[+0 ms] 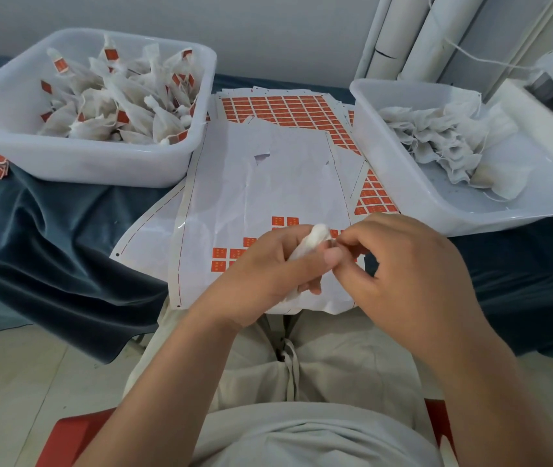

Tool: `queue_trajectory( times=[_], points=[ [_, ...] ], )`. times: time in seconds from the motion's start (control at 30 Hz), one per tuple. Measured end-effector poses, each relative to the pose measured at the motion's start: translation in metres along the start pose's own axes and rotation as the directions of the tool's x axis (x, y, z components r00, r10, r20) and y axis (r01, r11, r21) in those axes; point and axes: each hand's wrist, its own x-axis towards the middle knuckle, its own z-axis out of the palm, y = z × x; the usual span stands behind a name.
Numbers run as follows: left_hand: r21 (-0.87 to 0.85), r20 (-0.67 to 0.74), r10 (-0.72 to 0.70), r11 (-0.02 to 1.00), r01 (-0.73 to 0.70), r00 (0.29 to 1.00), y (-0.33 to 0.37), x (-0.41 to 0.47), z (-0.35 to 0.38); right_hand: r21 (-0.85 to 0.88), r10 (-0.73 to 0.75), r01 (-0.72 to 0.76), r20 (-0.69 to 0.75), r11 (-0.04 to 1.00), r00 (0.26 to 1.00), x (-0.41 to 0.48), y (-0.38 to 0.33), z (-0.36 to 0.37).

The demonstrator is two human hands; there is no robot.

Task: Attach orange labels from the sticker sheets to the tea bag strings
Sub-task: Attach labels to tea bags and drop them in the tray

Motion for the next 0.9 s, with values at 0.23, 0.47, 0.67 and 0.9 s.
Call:
queue_trajectory(
  times=[0.23,0.47,0.67,0.9],
  points=[
    [0.117,-0.105,0.011,0.993,0.001,0.994,0.0,0.002,0.011,0.349,0.107,-0.178,0.215,0.92,0.971,0.003,0.009,-0.016],
    [0.099,-0.249,0.07,0.994,-0.047,0.966,0.004,0.002,0.015,0.729,0.033,-0.383,0.445,0.567,0.895,0.009,0.023,-0.007],
    [-0.007,-0.324,0.027,0.999,-0.031,0.946,0.007,0.004,0.009,0.851,0.079,-0.521,0.517,0.06,0.853,0.017,0.033,0.011],
    [0.012,-0.312,-0.009,1.0,0.014,0.95,-0.001,0.005,0.004,0.782,0.057,-0.443,0.517,-0.438,0.854,0.018,0.02,0.029]
  ],
)
